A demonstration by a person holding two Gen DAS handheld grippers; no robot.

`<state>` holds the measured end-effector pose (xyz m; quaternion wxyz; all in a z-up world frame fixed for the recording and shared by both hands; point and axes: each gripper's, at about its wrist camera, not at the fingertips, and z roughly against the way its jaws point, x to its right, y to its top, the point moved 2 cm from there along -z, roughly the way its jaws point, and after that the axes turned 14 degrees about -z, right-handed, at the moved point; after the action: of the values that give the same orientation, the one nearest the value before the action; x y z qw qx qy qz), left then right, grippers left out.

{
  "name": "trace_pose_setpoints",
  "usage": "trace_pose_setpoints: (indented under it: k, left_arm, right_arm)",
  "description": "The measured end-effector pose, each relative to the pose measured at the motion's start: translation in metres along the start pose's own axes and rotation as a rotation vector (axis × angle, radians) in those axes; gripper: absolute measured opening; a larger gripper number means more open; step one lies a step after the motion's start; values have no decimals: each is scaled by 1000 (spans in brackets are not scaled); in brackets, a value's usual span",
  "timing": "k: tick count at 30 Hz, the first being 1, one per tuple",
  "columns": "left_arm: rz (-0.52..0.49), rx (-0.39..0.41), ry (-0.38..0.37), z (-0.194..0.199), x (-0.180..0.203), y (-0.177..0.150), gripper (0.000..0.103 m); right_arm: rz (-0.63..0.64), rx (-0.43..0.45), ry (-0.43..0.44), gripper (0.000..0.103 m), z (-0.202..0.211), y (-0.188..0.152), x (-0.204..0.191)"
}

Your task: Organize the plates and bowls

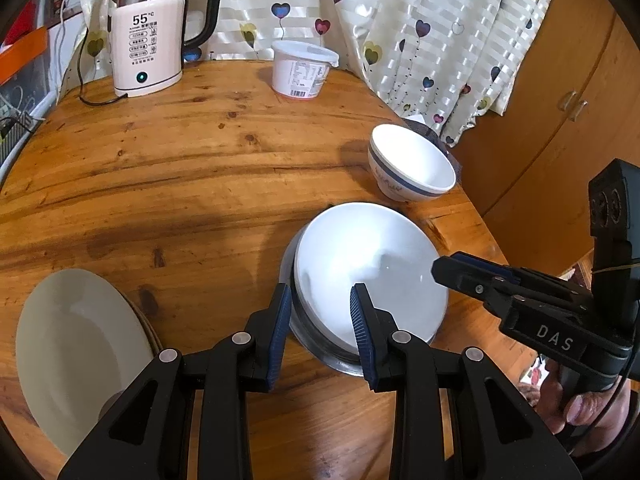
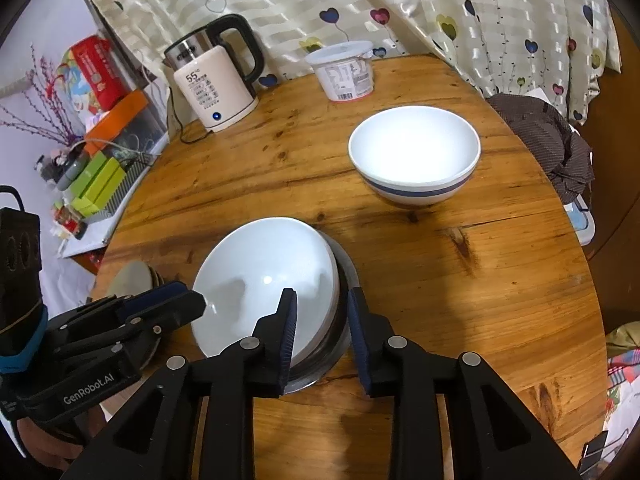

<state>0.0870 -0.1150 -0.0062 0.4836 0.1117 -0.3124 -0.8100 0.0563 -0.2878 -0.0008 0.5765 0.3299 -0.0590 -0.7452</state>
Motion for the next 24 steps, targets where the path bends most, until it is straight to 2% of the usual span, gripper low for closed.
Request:
trace_pose_setpoints:
  k: [11, 24]
  left_arm:
    - [-42, 26, 15, 8, 8, 11, 32]
    - [-70, 23, -1, 3, 14, 21, 32]
  right_arm:
    - [-5, 35, 9, 34, 16, 7, 1]
    - [-18, 45, -1, 40, 20, 12, 7]
